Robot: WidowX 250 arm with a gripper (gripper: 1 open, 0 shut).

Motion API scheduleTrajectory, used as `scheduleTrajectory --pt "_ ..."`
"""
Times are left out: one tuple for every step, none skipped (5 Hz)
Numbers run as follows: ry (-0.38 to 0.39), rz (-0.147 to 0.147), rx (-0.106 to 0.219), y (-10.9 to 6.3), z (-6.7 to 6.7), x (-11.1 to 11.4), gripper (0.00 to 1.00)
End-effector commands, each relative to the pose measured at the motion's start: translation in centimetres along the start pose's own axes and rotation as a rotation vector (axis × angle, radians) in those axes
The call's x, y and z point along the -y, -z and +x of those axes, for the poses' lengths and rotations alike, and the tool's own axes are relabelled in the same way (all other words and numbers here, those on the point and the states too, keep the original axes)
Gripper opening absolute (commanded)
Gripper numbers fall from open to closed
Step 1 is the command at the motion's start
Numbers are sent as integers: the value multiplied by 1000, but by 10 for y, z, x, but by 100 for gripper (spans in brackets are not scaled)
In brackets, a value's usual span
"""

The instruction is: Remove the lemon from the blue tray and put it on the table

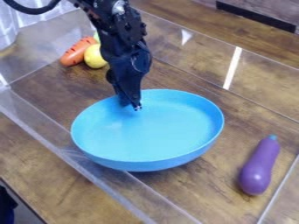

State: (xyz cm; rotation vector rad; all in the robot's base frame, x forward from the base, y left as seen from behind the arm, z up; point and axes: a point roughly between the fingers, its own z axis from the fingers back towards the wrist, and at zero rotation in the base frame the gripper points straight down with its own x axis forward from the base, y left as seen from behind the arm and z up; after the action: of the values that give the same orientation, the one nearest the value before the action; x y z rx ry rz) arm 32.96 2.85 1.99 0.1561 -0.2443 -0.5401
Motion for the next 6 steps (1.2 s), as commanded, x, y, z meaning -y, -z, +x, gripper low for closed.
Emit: scheduleTrajectory --pt "54 -26 -28 10 4 4 0" --pt "76 -26 -41 12 7 2 0" --pt "98 -27 -54 14 9 2 0" --pt "123 -25 -71 17 11 3 0" --pt "145 -24 -87 19 12 3 0" --pt "168 -26 -101 19 13 3 0"
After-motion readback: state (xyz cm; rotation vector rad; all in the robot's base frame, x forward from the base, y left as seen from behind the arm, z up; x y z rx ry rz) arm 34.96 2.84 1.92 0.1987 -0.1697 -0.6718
